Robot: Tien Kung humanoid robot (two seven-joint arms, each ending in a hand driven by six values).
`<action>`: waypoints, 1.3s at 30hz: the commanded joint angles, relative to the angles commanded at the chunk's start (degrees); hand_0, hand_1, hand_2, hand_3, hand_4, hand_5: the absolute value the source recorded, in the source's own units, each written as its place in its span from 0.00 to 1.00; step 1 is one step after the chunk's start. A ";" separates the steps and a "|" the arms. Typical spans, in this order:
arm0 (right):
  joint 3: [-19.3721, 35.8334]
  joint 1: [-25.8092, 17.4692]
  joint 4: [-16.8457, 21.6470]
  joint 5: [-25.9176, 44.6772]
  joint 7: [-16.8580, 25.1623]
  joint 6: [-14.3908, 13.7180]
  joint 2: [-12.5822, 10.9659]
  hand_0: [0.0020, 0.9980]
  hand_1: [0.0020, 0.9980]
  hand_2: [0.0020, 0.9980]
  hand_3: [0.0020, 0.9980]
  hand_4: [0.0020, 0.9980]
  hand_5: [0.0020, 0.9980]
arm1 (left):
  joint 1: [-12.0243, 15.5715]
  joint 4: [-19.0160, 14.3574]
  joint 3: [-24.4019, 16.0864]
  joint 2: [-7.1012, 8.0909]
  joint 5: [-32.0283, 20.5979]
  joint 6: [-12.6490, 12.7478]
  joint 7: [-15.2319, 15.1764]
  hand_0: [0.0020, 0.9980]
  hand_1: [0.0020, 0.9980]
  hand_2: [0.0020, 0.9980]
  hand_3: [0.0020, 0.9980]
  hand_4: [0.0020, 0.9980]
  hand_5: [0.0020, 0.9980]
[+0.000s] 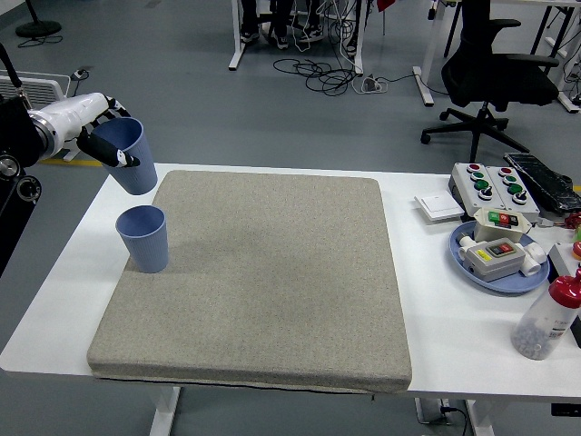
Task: Push cup pick cup insert cup
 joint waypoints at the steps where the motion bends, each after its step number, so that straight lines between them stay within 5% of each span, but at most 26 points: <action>1: 0.00 0.00 0.00 -0.01 0.01 0.00 0.00 0.74 0.67 0.68 0.60 0.13 0.57 | 0.21 -0.25 0.36 0.20 -0.43 0.00 0.30 0.40 0.55 0.53 0.54 0.61 0.07; 16: 0.24 -0.10 0.00 -0.13 0.00 -0.04 0.06 0.74 0.67 0.69 0.60 0.13 0.57 | 2.15 -1.77 3.50 1.99 -4.36 0.00 2.48 0.40 0.55 0.53 0.55 0.62 0.09; 39: 0.47 -0.08 0.00 -0.33 -0.03 -0.05 0.10 0.74 0.67 0.69 0.60 0.13 0.57 | 2.43 -0.39 6.61 2.28 -5.68 0.00 2.30 0.39 0.55 0.53 0.54 0.64 0.12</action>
